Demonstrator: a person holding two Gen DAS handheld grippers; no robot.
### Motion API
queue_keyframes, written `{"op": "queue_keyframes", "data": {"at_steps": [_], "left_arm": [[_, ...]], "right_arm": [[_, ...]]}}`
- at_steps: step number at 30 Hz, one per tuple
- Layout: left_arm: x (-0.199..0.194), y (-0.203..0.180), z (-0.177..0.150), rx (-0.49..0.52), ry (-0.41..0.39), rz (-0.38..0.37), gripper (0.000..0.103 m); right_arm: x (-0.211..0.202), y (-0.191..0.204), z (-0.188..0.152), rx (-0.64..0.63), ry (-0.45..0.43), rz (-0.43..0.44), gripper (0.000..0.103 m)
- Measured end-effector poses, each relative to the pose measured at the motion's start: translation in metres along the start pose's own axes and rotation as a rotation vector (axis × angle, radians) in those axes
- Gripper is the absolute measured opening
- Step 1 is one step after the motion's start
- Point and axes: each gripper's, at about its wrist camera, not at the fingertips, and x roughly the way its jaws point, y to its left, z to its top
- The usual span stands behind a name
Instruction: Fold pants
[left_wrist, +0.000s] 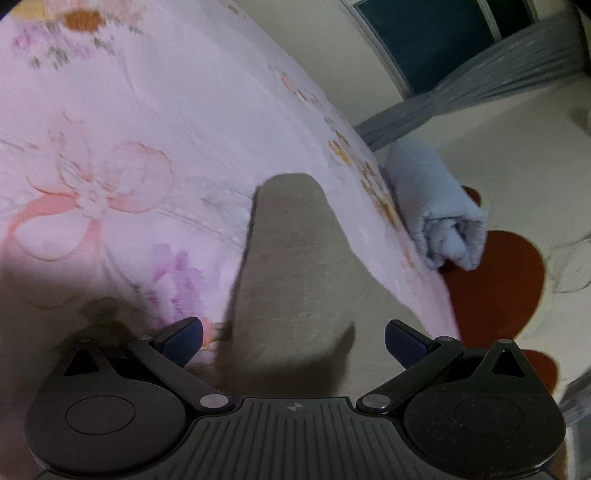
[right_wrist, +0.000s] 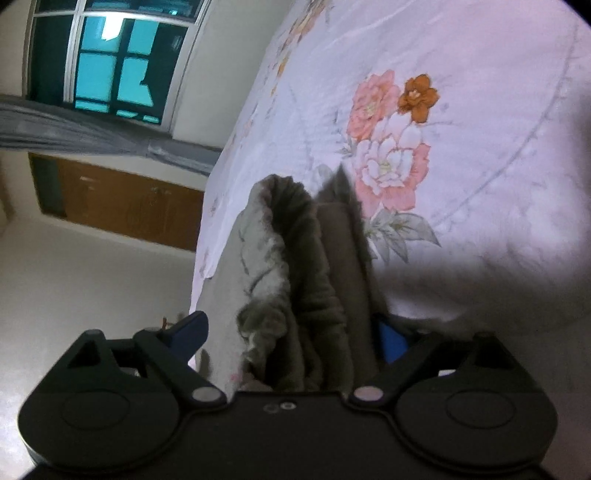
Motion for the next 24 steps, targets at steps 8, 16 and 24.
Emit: {"op": "queue_keyframes", "data": {"at_steps": [8,16,24], "left_arm": [[0.025,-0.012,-0.001,0.045,0.071,-0.042,0.103],[0.028,-0.008,0.001,0.008,0.078,-0.062,0.088],[0.03,-0.019,-0.005,0.074,0.057,0.007,0.03]], "right_arm": [[0.012,0.01,0.007,-0.069,0.067,0.008,0.086],[0.014,0.009,0.011,-0.078,0.113,-0.046,0.06],[0.007,0.031,0.003,-0.181,0.104,-0.047,0.042]]}}
